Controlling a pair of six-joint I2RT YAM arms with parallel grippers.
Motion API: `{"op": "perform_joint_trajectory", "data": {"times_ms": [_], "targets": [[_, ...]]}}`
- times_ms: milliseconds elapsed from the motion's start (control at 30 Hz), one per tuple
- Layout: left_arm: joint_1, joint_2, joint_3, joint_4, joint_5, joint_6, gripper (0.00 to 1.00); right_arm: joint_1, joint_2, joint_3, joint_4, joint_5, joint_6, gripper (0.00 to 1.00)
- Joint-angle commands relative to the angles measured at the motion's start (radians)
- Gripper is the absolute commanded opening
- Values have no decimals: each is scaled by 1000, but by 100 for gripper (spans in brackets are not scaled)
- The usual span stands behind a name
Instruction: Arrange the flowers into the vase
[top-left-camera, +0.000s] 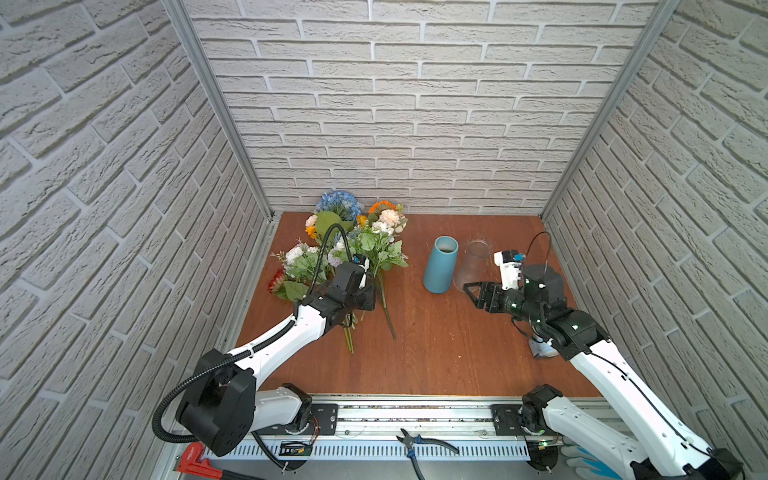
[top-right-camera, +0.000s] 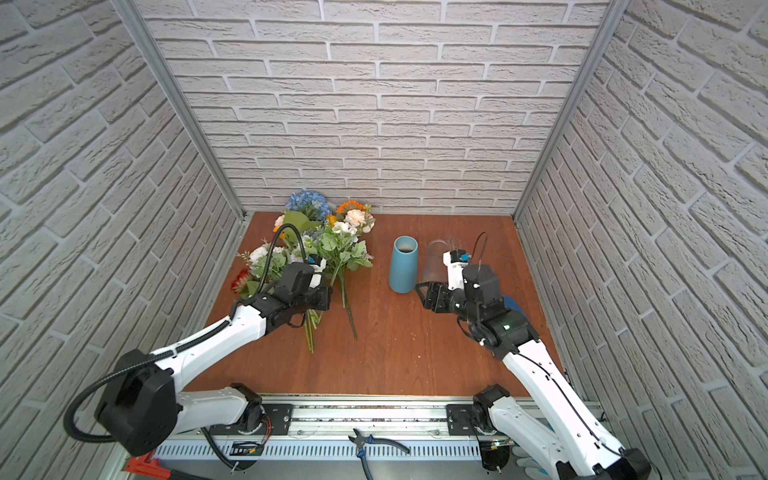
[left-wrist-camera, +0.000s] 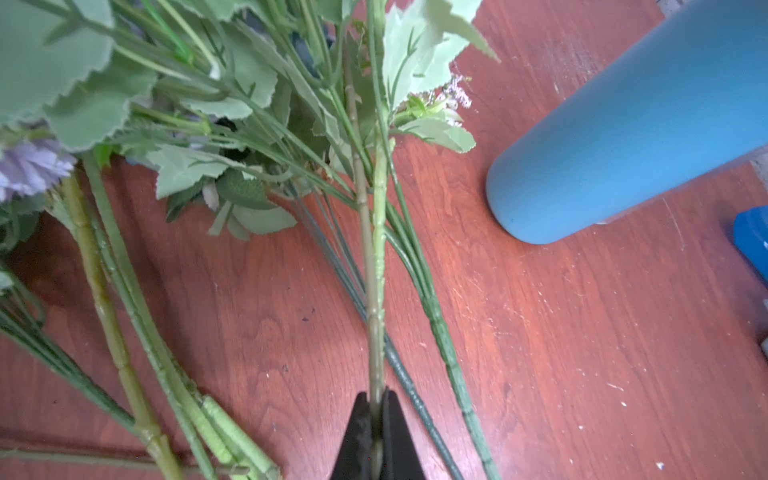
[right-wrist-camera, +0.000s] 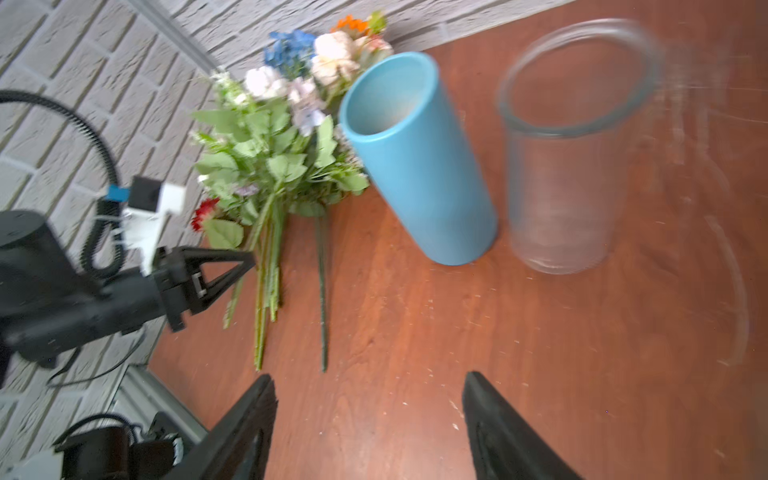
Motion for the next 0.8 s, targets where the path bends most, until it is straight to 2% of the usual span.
{"op": "perform_joint_trajectory", "data": {"times_ms": [0,167,300,467,633,767], "targets": [[13,38,-42,151,33,-35,0,120,84,-24,177,28,57,69],[23,35,-96,229,88,-76,0,323,313,37,294,133,59,66],[38,-22,-134,241,123,-95,0,415,513,110,364,203,56,64],[77,-97,-197,263,170,-127,0,449,715,184,463,217,45,62],[101,-124,-244,287,185,-132,0,450,832,241,547,205,57,60],[103,-98,-278,370,225,-150,10,449,863,274,563,230,113,56]]}}
